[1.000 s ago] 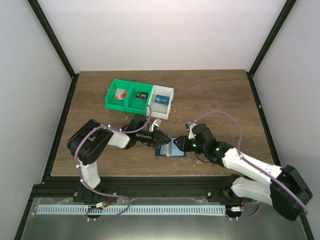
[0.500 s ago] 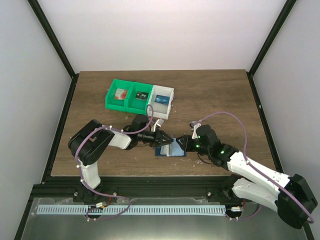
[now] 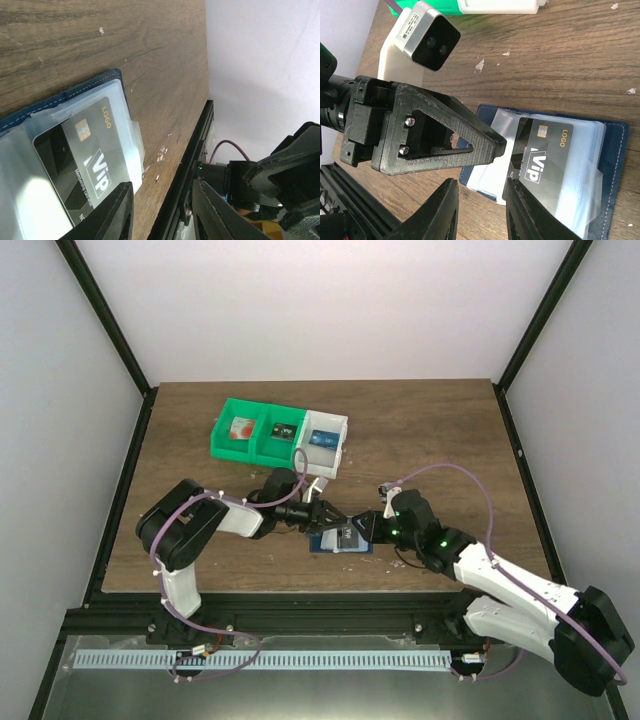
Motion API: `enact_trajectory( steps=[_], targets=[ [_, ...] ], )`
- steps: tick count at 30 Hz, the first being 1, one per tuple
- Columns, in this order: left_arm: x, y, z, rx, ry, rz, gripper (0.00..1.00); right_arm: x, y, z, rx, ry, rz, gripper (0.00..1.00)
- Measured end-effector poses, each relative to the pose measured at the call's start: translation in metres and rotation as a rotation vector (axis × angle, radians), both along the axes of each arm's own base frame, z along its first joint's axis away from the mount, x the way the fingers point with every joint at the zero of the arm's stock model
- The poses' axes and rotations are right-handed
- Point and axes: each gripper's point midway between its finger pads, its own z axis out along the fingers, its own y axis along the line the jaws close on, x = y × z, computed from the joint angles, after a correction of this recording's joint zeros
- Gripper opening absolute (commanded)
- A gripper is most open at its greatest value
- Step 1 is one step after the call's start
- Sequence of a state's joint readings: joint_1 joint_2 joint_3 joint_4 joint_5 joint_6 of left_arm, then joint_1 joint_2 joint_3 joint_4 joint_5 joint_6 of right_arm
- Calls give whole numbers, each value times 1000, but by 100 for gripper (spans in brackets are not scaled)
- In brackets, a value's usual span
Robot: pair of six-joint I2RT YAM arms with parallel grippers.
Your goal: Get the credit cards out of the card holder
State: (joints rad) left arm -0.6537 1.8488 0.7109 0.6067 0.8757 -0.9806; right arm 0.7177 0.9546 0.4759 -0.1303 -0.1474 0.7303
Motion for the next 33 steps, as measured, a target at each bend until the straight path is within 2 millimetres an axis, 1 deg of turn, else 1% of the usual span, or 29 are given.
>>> enact_trajectory(
  steps=[4, 8, 12, 20, 27, 30, 33],
  targets=[
    [1, 1, -5, 22, -7, 4, 34, 1, 0, -5, -12, 10, -2, 27],
    [1, 5, -14, 60, -12, 13, 33, 4, -2, -21, -63, 35, -10, 24],
    [3, 10, -22, 97, -18, 24, 32, 5, -1, -31, -86, 53, -9, 23],
    [7, 15, -31, 130, -27, 40, 31, 10, 5, -52, -108, 90, -1, 22],
    [6, 17, -40, 154, -20, 42, 31, 11, 6, -62, -119, 103, 0, 21],
    [5, 18, -45, 163, -12, 42, 31, 9, 1, -74, -133, 123, -5, 21],
    [5, 18, -46, 160, -13, 39, 31, 2, -4, -89, -157, 156, -5, 21]
  ],
)
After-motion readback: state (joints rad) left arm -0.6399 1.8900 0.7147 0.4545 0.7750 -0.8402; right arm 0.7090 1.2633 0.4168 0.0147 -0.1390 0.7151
